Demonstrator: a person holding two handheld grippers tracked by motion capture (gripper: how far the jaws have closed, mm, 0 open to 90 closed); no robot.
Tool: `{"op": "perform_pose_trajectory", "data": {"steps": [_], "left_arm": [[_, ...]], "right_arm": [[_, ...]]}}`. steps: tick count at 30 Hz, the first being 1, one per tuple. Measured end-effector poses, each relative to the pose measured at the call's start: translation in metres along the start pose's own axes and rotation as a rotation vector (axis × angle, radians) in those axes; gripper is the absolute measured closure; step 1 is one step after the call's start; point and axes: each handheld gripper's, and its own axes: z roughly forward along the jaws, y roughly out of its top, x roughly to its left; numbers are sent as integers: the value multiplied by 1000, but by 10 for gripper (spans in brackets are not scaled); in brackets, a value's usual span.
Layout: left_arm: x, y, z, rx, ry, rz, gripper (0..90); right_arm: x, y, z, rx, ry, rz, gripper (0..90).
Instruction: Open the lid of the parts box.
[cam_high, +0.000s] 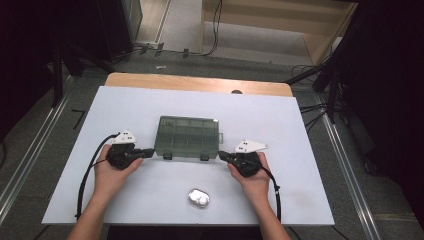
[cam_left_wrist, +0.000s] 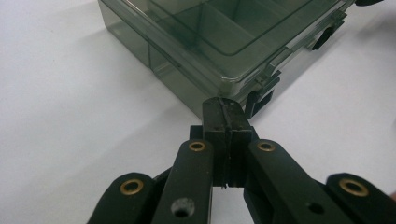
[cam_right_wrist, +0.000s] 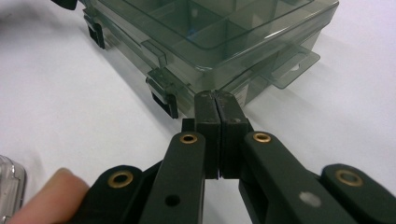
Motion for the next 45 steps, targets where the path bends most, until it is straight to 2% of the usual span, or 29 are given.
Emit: {"op": "perform_pose_trajectory", "data": {"steps": [8,12,16,25,36,37,40,41,42,43,45], "left_arm": [[-1,2,-3,-41,-18,-6,888],[-2,3,-5,-80,-33,-5,888],[-4,5,-6,-99,-13,12,888],[-9,11,-8,-154,-23,27,888],[-9,14,-8,-218,-41,4,888],[-8,16,-7,-232,-45,-6,888],[-7,18,-6,-229,-49,-6,888],[-7,21,-4,-237,-48,-7,889],[-7,21,-4,-237,-48,-7,888],[-7,23,-3,-248,-56,-19,888],[-8,25,-2,-252,-53,-12,889]], "right_arm": [[1,2,-3,-25,8,7,872],[1,3,-4,-36,9,9,872],[1,3,-6,-53,11,15,871],[2,8,-11,-92,13,12,872],[2,13,-19,-125,13,3,842],[2,12,-19,-130,8,9,807],[2,12,-18,-133,5,13,768],[2,12,-18,-144,-8,15,664],[2,12,-18,-144,-8,15,664],[4,13,-20,-170,-36,7,543],[6,14,-23,-195,-61,1,429]]}}
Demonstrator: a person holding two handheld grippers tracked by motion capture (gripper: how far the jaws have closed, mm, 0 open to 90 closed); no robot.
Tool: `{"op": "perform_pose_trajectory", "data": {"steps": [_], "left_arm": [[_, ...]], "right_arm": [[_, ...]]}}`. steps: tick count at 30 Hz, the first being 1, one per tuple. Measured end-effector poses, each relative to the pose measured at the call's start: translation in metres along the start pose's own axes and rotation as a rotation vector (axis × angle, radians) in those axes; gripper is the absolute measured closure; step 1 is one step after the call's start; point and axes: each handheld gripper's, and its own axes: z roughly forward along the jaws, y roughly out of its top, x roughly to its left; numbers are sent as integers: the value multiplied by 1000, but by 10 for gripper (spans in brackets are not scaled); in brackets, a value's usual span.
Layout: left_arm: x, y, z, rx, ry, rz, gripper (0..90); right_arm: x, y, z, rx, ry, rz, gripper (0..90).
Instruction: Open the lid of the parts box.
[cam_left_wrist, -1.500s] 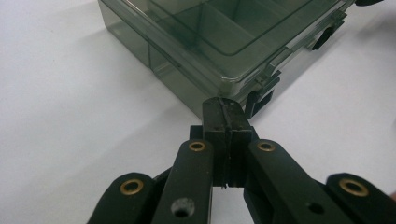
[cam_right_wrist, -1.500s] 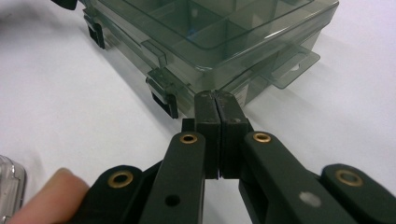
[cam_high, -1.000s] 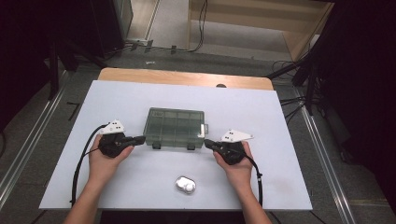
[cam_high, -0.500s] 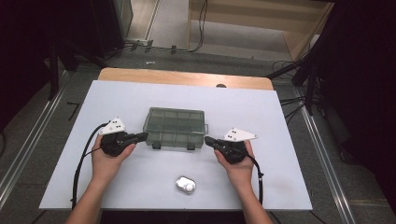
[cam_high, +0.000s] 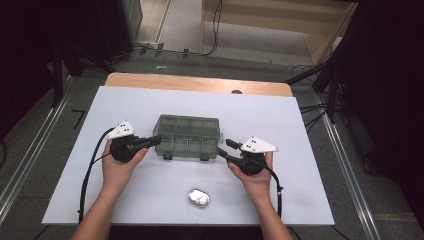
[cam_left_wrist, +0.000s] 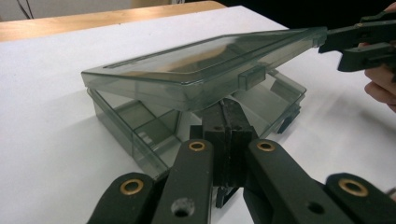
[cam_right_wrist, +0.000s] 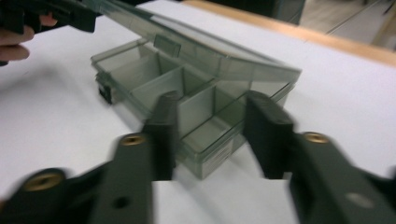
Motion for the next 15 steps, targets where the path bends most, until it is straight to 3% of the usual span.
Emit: {"op": "perform_pose_trajectory", "data": {"steps": [2,3,4,6,8,11,15], "left_arm": [[-1,2,1,-1,-4,4,888],[-1,2,1,-1,-4,4,888],[-3,4,2,-5,-2,13,888],[-3,7,2,-8,-2,18,889],[-3,8,2,-9,1,20,888],[-2,9,3,-16,-8,6,888],[1,10,3,-19,-11,-8,888]], "right_arm": [[0,2,-3,-28,3,3,317],[0,2,-3,-28,3,3,317],[-1,4,-6,-54,-3,20,115],[-1,7,-7,-60,-1,39,0],[-1,8,-8,-73,13,45,0],[0,12,-8,-70,-8,11,0],[-6,20,-7,-98,2,25,0]]}}
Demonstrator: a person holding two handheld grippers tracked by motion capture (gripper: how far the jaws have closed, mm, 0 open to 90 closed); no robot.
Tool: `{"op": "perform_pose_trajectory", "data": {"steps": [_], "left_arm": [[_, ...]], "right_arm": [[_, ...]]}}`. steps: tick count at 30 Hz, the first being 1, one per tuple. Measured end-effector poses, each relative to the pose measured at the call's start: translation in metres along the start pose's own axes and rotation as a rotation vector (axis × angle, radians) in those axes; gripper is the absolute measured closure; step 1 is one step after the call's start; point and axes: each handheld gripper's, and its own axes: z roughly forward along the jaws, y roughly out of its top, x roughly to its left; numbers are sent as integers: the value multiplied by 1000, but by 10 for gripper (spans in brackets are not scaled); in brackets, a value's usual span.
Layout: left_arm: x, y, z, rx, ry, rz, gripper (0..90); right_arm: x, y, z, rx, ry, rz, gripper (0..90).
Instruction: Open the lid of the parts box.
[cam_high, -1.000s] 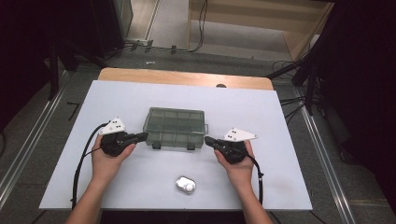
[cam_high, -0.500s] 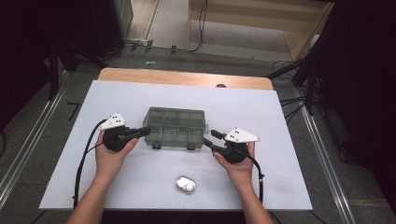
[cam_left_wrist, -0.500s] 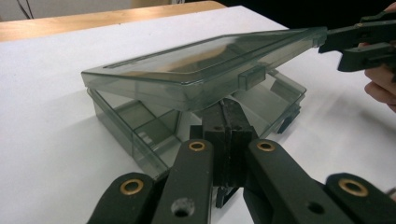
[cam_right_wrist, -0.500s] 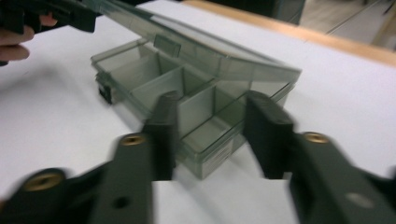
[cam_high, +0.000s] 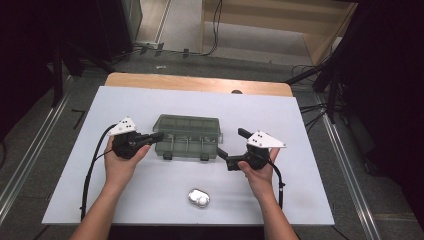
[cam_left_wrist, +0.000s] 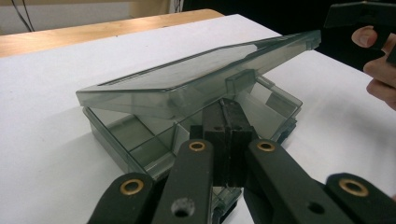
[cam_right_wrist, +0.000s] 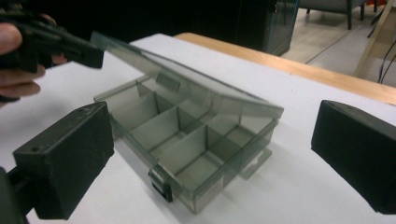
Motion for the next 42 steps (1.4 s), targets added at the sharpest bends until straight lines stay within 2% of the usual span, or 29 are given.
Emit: {"op": "perform_pose_trajectory", "data": {"steps": [5,8,11,14,15,18,20,27,35,39,42], "left_arm": [[7,3,-1,-26,1,-32,888],[9,5,0,-31,5,-28,888],[11,10,2,-50,13,-20,888],[12,13,4,-62,22,-17,888],[14,15,5,-68,30,-13,888],[16,20,9,-76,40,-4,888],[17,23,12,-84,43,-5,888],[20,33,21,-100,59,3,888],[26,44,23,-137,88,-1,888],[29,48,24,-155,104,-6,888],[30,50,24,-165,112,-12,888]], "right_arm": [[-3,8,9,-4,-26,23,0],[-4,11,16,-12,-52,22,65],[-6,14,22,-19,-49,34,122],[-8,16,26,-26,-49,41,130],[-8,18,29,-30,-62,48,195],[-7,19,32,-38,-88,32,256],[-7,19,33,-43,-86,23,286],[-16,20,36,-75,-104,82,406],[-18,25,46,-69,-117,50,518],[-19,26,53,-43,-174,67,593],[-20,28,56,-42,-190,87,637]]}}
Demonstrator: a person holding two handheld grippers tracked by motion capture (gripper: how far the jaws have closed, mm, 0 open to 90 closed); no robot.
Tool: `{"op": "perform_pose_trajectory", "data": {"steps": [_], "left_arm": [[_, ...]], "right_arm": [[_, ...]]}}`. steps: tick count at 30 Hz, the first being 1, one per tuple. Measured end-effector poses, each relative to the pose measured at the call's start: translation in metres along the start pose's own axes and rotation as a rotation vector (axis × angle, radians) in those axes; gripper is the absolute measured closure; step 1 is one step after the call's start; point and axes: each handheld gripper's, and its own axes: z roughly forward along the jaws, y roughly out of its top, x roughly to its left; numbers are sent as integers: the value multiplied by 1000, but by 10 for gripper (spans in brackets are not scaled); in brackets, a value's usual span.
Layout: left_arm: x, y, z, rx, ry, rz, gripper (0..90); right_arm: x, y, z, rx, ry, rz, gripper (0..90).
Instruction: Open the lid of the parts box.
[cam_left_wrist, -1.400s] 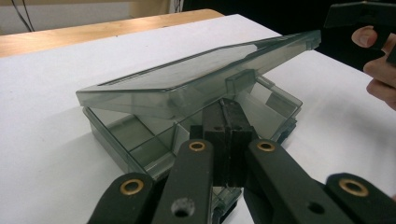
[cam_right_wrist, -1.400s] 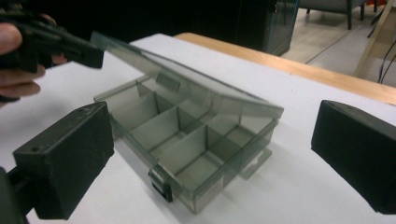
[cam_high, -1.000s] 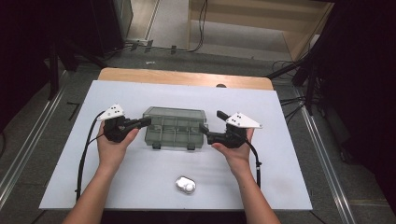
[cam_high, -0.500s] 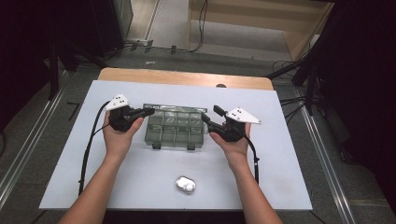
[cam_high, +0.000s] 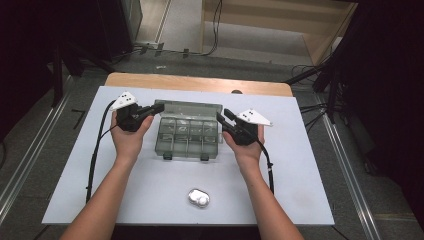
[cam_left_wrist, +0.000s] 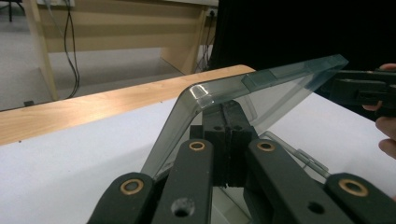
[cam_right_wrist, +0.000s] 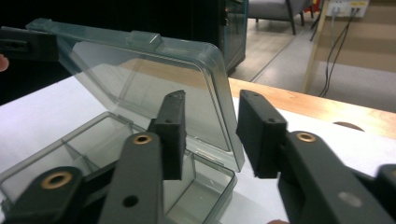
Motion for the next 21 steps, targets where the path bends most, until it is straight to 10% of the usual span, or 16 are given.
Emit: {"op": "perform_pose_trajectory", "data": {"steps": [21], "left_arm": [[5,-5,-15,-91,-11,-34,820]], "right_arm": [[3,11,13,-44,-102,105,828]]}}
